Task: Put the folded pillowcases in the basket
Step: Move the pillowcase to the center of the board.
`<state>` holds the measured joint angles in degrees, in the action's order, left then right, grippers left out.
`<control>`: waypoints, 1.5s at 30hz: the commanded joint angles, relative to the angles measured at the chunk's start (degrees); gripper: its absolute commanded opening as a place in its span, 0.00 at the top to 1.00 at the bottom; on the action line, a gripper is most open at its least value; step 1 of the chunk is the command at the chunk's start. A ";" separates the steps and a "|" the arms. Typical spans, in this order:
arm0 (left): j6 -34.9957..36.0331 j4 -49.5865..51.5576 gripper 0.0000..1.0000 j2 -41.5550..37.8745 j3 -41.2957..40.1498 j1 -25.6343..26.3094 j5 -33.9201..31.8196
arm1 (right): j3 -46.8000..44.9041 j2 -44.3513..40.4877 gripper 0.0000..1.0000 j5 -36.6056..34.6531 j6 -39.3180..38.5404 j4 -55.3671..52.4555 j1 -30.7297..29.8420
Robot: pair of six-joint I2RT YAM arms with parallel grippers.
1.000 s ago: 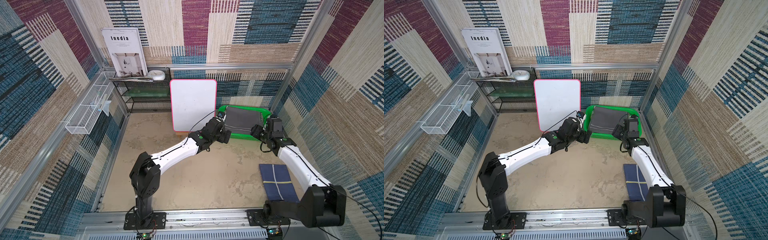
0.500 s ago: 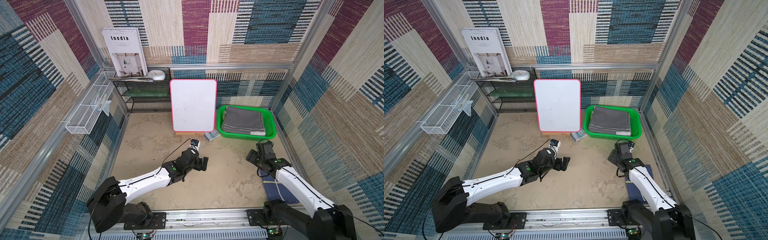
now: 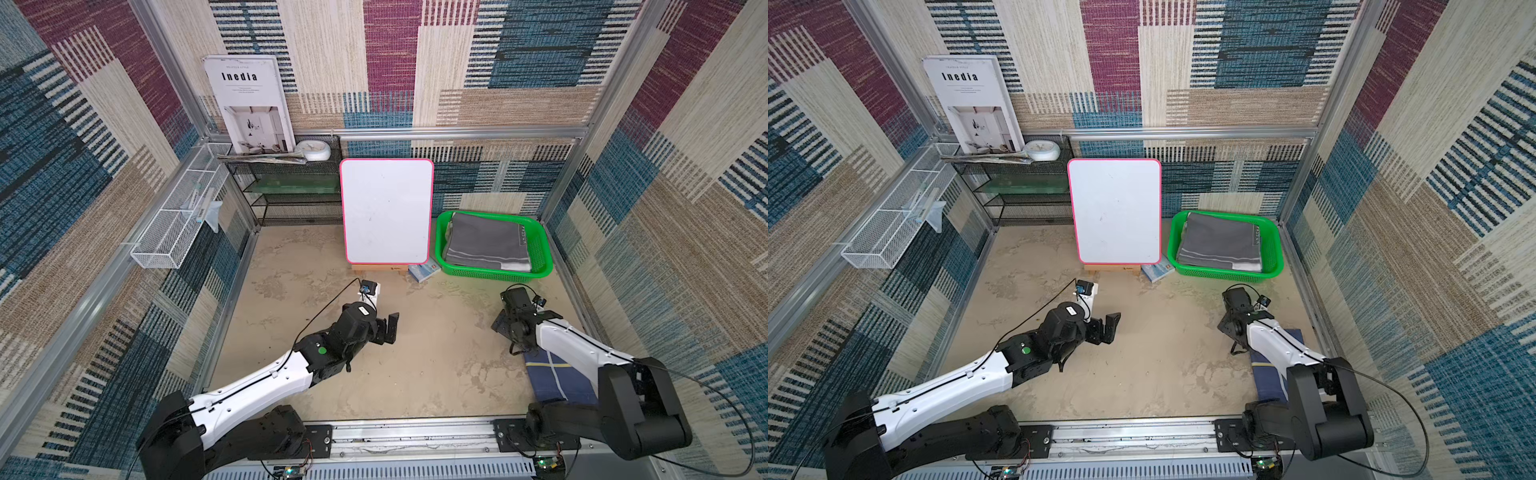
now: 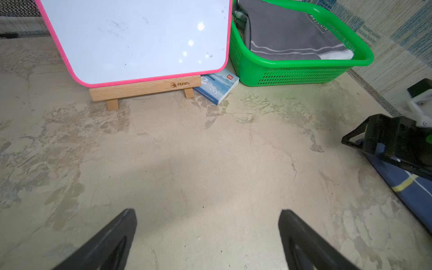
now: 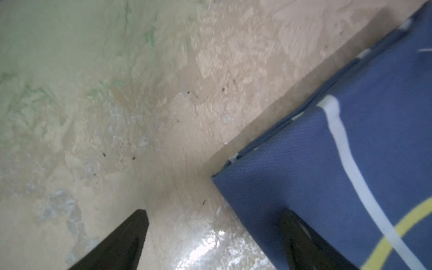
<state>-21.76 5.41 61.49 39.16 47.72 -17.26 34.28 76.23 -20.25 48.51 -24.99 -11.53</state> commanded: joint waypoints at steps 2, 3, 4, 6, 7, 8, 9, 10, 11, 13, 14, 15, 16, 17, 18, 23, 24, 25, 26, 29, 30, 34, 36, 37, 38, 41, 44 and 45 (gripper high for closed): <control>0.02 0.87 0.01 -1.88 -0.03 -0.12 -2.23 | -0.20 4.60 0.08 5.07 0.48 3.47 -1.58; -0.20 0.89 0.01 -2.12 -0.20 -0.09 -2.71 | -0.07 5.72 0.09 5.66 0.90 4.07 -2.33; -0.34 1.14 0.01 -2.28 -0.35 -0.16 -3.14 | 0.07 6.40 0.09 6.04 1.12 4.57 -3.14; -0.63 1.60 0.01 -2.55 -0.36 -0.09 -4.29 | 0.87 7.18 0.10 6.37 1.54 5.75 -6.45; -0.79 1.65 0.01 -2.80 -0.39 -0.09 -4.79 | 1.24 7.23 0.10 6.52 1.50 6.23 -7.87; -0.92 1.43 0.01 -3.19 -0.79 -0.09 -5.34 | 1.77 7.40 0.10 6.66 1.51 6.96 -9.92; -0.99 0.90 0.01 -3.65 -1.40 -0.15 -5.79 | 2.56 7.83 0.10 7.06 1.29 7.45 -12.01; -0.96 0.51 0.01 -3.92 -1.78 -0.09 -6.30 | 3.37 8.43 0.10 7.48 1.03 7.90 -13.61; -1.06 0.22 0.01 -4.18 -2.12 -0.13 -6.83 | 4.56 9.50 0.10 7.99 0.89 8.00 -15.59; -1.05 0.37 0.01 -3.88 -2.16 -0.24 -7.80 | 7.09 12.19 0.11 9.40 0.49 7.89 -19.26; -1.16 0.62 0.01 -3.77 -2.01 -0.18 -8.19 | 8.41 13.59 0.11 9.89 0.27 7.76 -20.99; -1.47 0.82 0.01 -3.73 -2.05 -0.18 -8.53 | 10.29 15.46 0.12 10.66 -0.10 7.63 -23.17; -1.76 0.74 0.01 -3.93 -2.13 -0.21 -8.67 | 11.52 16.58 0.12 10.98 -0.43 7.52 -24.99; -1.97 0.27 0.01 -4.52 -2.73 -0.20 -8.75 | 13.40 18.11 0.12 11.61 -1.12 7.46 -27.34; -2.05 -0.46 0.01 -5.15 -3.37 -0.18 -8.68 | 15.58 19.81 0.12 11.88 -1.55 6.77 -29.43; -2.02 -0.65 0.01 -7.26 -4.59 -0.28 -10.55 | 22.44 23.65 0.12 12.69 -2.88 3.76 -34.68; -1.98 -0.38 0.01 -7.35 -4.52 -0.35 -10.78 | 22.59 23.14 0.12 12.34 -3.18 3.58 -34.70; -1.97 -0.11 0.01 -7.30 -4.36 -0.35 -10.87 | 22.81 22.42 0.12 10.80 -3.60 2.57 -34.62; -1.97 0.04 0.01 -7.30 -4.24 -0.37 -10.79 | 23.29 21.70 0.12 8.70 -4.28 1.12 -34.50; -2.37 0.17 0.01 -7.56 -4.20 -0.43 -10.04 | 24.03 19.62 0.10 1.15 -5.53 -3.15 -33.71; -2.41 0.17 0.01 -7.69 -4.19 -0.44 -9.84 | 23.86 19.18 0.10 0.03 -6.09 -3.67 -32.98; -2.26 0.21 0.01 -8.26 -4.35 -0.51 -9.75 | 22.85 19.06 0.10 0.58 -6.89 -3.70 -27.61; -2.19 0.51 0.01 -8.07 -4.25 -0.46 -9.90 | 22.93 20.41 0.10 3.20 -6.70 -2.53 -25.09; -2.21 0.40 0.01 -7.88 -4.09 -0.44 -9.84 | 23.23 21.36 0.10 4.45 -6.42 -2.02 -24.01; -2.15 0.47 0.01 -7.66 -4.12 -0.48 -9.73 | 23.60 22.44 0.11 5.45 -6.33 -1.43 -23.40; -2.01 0.61 0.01 -6.68 -3.61 -0.60 -9.68 | 24.82 25.26 0.16 8.68 -7.56 0.71 -23.82; -2.11 1.22 0.01 -6.29 -3.28 -0.55 -10.23 | 25.28 27.30 0.17 13.74 -9.51 3.85 -26.08; -2.10 1.05 0.01 -6.57 -3.48 -0.54 -10.38 | 25.52 27.83 0.18 15.01 -10.14 4.66 -26.97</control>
<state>-23.94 6.31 55.09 35.48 47.16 -27.05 59.72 102.32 -13.82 40.45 -22.57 -36.91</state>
